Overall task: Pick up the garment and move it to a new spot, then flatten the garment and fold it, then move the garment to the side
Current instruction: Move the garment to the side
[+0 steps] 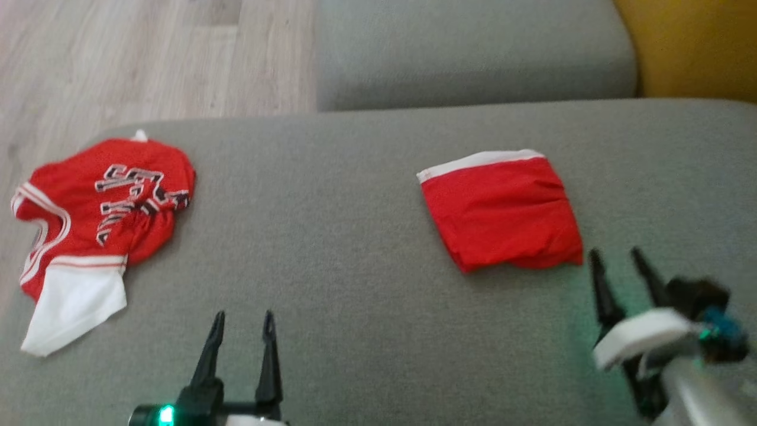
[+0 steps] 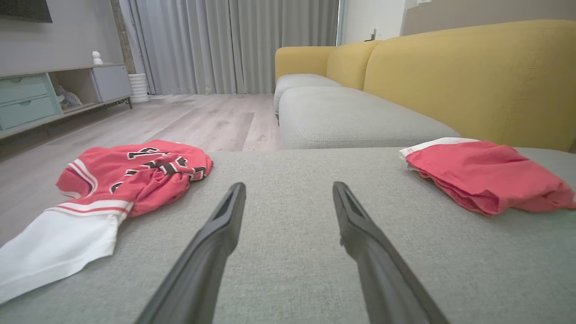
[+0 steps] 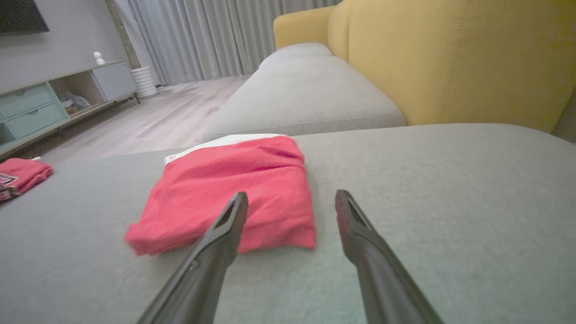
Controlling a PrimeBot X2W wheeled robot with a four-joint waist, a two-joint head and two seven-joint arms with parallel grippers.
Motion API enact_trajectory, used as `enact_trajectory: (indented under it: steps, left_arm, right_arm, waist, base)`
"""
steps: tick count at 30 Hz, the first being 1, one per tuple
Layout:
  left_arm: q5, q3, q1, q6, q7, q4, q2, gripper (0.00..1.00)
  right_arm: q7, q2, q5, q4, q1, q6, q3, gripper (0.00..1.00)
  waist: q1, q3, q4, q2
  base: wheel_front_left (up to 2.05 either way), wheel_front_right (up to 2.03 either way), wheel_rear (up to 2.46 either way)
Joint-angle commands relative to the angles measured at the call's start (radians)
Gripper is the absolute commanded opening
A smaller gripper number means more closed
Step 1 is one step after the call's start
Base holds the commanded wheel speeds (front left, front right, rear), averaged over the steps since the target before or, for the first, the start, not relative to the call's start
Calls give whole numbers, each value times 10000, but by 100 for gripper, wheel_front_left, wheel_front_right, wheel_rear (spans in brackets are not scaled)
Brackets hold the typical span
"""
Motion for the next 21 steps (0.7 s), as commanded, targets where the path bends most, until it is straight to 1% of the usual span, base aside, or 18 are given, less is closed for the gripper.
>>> enact_trajectory:
  steps: [1, 4, 7, 11, 15, 16, 17, 18, 19, 21]
  left_arm:
    - [-194, 94, -657, 46, -51, -410, -47, 100]
    - [-273, -183, -1000, 87, -51, -391, -47, 100]
    - [-313, -394, -1337, 104, -51, -378, -47, 100]
    - [-558, -681, -1761, 164, -51, -430, -47, 100]
    - [-723, -975, -2153, 276, -51, -487, -47, 100]
    - [-762, -1020, -2233, 311, -51, -523, -47, 100]
    - [-762, -1020, -2233, 311, -51, -523, -47, 100]
    - [-791, -1050, -2296, 347, -51, -550, -47, 100]
    - [-817, -1067, -2337, 383, -51, -575, -47, 100]
    - [-842, -1058, -2371, 450, -51, -630, -47, 100]
  right_arm:
    - [168, -459, 173, 167, -1007, 67, 24, 100]
    - [662, -862, 448, 915, -2105, 67, -31, 100]
    - [952, -1230, 712, 1582, -3081, 67, 186, 100]
    - [1469, -1549, 1261, 2398, -4078, 67, 745, 100]
    - [2201, -1729, 1932, 3198, -4668, 67, 1400, 100]
    - [2318, -1753, 2083, 3342, -4768, 67, 1559, 73]
    - [2318, -1753, 2083, 3342, -4768, 67, 1559, 73]
    - [2422, -1747, 2271, 3460, -4841, 67, 1717, 5]
    - [2536, -1746, 2457, 3555, -4892, 67, 1890, 0]
    - [2726, -1743, 2886, 3636, -4962, 67, 2205, 0]
  waist:
    - [-2, 482, 302, 0]
    - [-2, 1035, 497, 0]
    - [-2, 1456, 654, 0]
    - [-2, 1914, 870, 0]
    - [-2, 2205, 1063, 0]
    - [-2, 2266, 1103, 0]
    - [-2, 2266, 1103, 0]
    - [-2, 2294, 1124, 0]
    - [-2, 2314, 1133, 0]
    - [-2, 2357, 1093, 0]
  base:
    - [0, 0, 0]
    - [0, 0, 0]
    - [0, 0, 0]
    - [0, 0, 0]
    - [0, 0, 0]
    - [0, 0, 0]
    - [0, 0, 0]
    - [0, 0, 0]
    - [0, 0, 0]
    - [0, 0, 0]
